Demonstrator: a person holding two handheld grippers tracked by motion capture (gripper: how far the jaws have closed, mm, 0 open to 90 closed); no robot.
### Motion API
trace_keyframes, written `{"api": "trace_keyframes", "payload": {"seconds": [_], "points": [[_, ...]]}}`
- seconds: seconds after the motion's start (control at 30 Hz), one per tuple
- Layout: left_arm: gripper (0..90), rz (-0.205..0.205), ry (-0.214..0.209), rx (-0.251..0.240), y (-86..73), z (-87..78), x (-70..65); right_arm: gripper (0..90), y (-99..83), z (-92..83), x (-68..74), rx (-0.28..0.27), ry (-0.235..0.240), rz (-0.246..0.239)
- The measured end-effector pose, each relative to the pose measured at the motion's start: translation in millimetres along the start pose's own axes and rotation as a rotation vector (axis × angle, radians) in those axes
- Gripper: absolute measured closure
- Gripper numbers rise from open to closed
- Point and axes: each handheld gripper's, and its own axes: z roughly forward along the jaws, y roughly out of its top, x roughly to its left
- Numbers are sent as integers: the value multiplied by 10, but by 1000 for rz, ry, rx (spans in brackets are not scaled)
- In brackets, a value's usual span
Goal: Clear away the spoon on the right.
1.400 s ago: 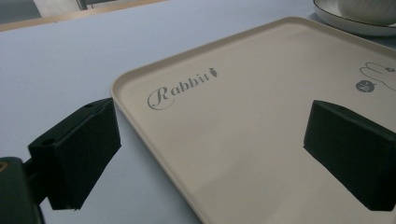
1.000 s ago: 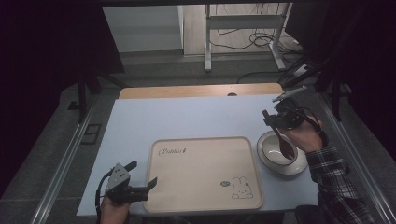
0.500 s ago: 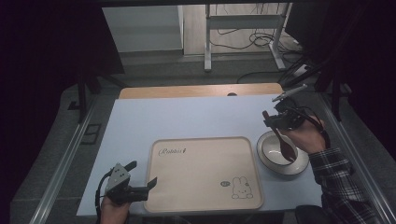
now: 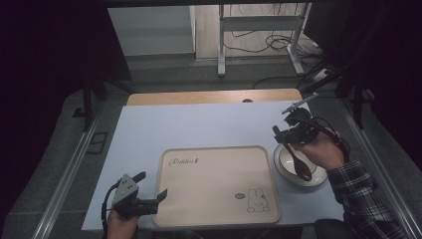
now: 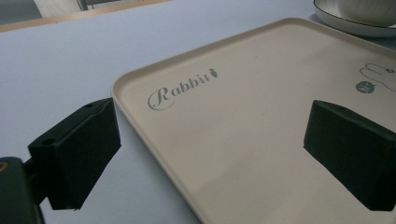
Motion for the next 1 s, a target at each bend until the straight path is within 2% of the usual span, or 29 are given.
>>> {"api": "trace_keyframes", "payload": {"seconds": [0.53,1.0], "points": [[32,-2,0,-1,-1,-3,5,766,61,281,267,85,76,-2],[31,-4,-3,-2,-3,-4,7,767,103,711,519,165,131,5]]}}
